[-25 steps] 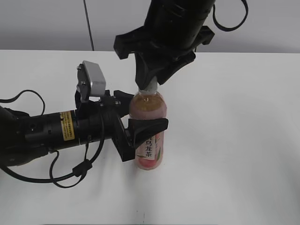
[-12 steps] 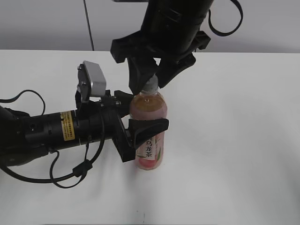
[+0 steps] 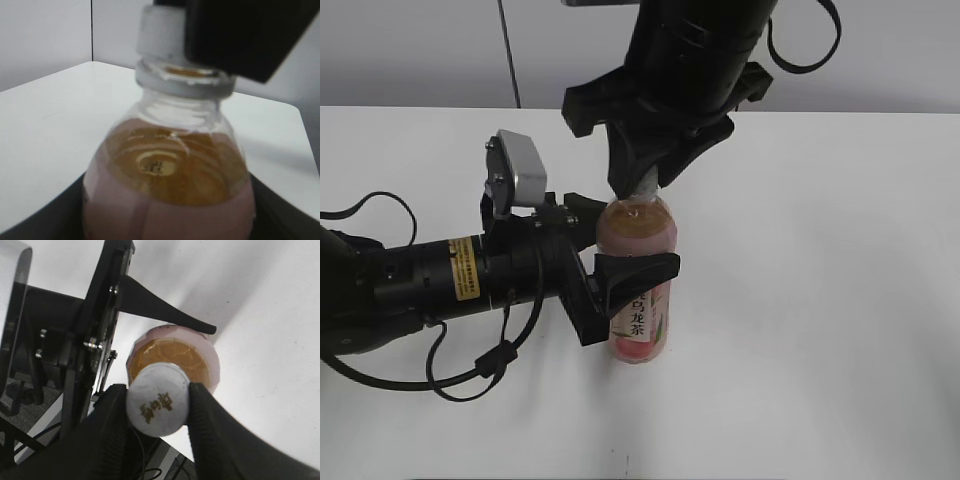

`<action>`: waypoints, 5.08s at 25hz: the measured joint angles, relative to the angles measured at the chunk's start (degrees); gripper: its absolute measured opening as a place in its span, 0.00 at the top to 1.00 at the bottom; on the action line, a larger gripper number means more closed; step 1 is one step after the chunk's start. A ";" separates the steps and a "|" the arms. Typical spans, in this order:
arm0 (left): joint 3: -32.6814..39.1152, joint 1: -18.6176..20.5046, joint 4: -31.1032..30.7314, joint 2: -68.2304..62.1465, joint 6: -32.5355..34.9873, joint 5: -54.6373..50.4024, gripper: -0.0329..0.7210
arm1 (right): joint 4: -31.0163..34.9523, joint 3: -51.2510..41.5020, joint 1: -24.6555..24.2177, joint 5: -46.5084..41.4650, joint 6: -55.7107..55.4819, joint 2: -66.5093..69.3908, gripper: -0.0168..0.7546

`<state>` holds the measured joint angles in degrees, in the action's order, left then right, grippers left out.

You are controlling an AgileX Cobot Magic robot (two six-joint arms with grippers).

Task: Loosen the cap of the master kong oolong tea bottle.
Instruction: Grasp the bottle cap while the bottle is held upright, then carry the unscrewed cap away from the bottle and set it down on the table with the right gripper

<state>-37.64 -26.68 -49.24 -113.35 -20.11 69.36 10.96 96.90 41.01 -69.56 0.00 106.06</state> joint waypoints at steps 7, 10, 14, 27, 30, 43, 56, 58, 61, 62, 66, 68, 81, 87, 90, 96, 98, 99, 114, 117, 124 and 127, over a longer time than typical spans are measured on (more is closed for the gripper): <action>0.00 0.00 0.00 0.00 0.00 0.00 0.35 | -0.83 0.00 0.04 -0.05 10.27 0.00 0.61; 0.00 0.00 -0.07 0.00 0.00 0.00 0.35 | -0.90 0.00 0.04 -0.05 17.45 0.00 0.61; 0.00 0.00 -0.17 0.00 0.00 0.00 0.35 | -1.06 0.00 0.04 -0.05 27.72 0.00 0.61; 0.00 0.00 -0.63 0.00 0.42 0.15 0.35 | -1.37 0.00 0.04 0.05 75.07 -0.16 0.61; 0.00 0.00 -0.69 0.00 0.53 0.16 0.35 | -1.37 0.00 0.04 0.19 86.39 -0.16 0.61; -0.04 -0.05 -0.76 0.00 0.60 0.16 0.35 | -1.00 0.00 0.04 0.93 128.89 -0.26 0.61; -0.04 -0.05 -0.82 0.00 0.60 0.16 0.35 | -0.55 0.05 0.04 0.93 152.74 -0.26 0.61; -0.04 -0.05 -0.82 0.00 0.60 0.16 0.35 | -0.49 0.05 0.04 0.99 155.67 -0.26 0.61; -0.04 -0.05 -0.82 0.00 0.60 0.16 0.35 | -0.43 0.05 0.04 1.04 159.84 -0.26 0.61; -0.04 -0.05 -0.82 0.00 0.60 0.16 0.35 | -0.43 0.05 0.04 1.04 161.03 -0.26 0.61; -0.04 -0.05 -0.82 0.00 0.54 0.16 0.35 | -0.38 0.05 0.04 1.04 162.61 -0.26 0.61; -0.04 -0.05 -0.82 0.00 0.54 0.16 0.35 | -0.43 0.18 0.04 1.04 162.66 -0.26 0.61; -0.11 -0.05 -1.58 0.00 0.01 0.30 0.35 | -0.56 1.96 0.04 -0.69 160.44 0.06 0.61; -0.11 -0.05 -1.58 0.00 -0.15 -0.05 0.35 | -0.60 3.96 0.04 -0.46 158.12 -0.08 0.62; -0.11 -0.05 -1.58 0.00 -0.15 -0.09 0.35 | -0.60 4.03 0.04 -0.41 156.94 -0.08 0.62; -0.11 -0.05 -1.58 0.00 -0.15 -0.09 0.35 | -2.23 4.73 -0.45 -0.41 148.82 -0.08 0.62; -0.11 -0.05 -1.58 0.00 -0.15 -0.09 0.35 | -3.36 4.90 -1.44 -0.41 144.69 -0.15 0.62; -0.11 -0.05 -1.58 0.00 -0.15 -0.09 0.35 | -3.89 4.90 -2.13 -0.41 142.08 -0.17 0.62; -0.11 -0.05 -1.26 0.00 -0.15 0.01 0.35 | -5.34 5.08 -19.55 -0.41 76.48 -0.31 0.62; -0.11 -0.11 -1.14 0.00 -0.15 0.01 0.35 | -5.34 5.08 -19.55 -0.41 62.57 -0.19 0.62; -0.11 -0.11 -1.06 0.00 -0.02 0.02 0.35 | -11.60 1.48 -19.55 -0.34 31.43 3.23 0.62; -0.11 -0.11 -0.96 0.00 -0.01 -0.03 0.35 | -17.20 -2.90 -19.60 -0.34 22.62 3.16 0.62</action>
<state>-37.75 -26.79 -50.20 -113.35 -20.12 69.33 -6.24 94.00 21.40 -69.90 22.62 109.22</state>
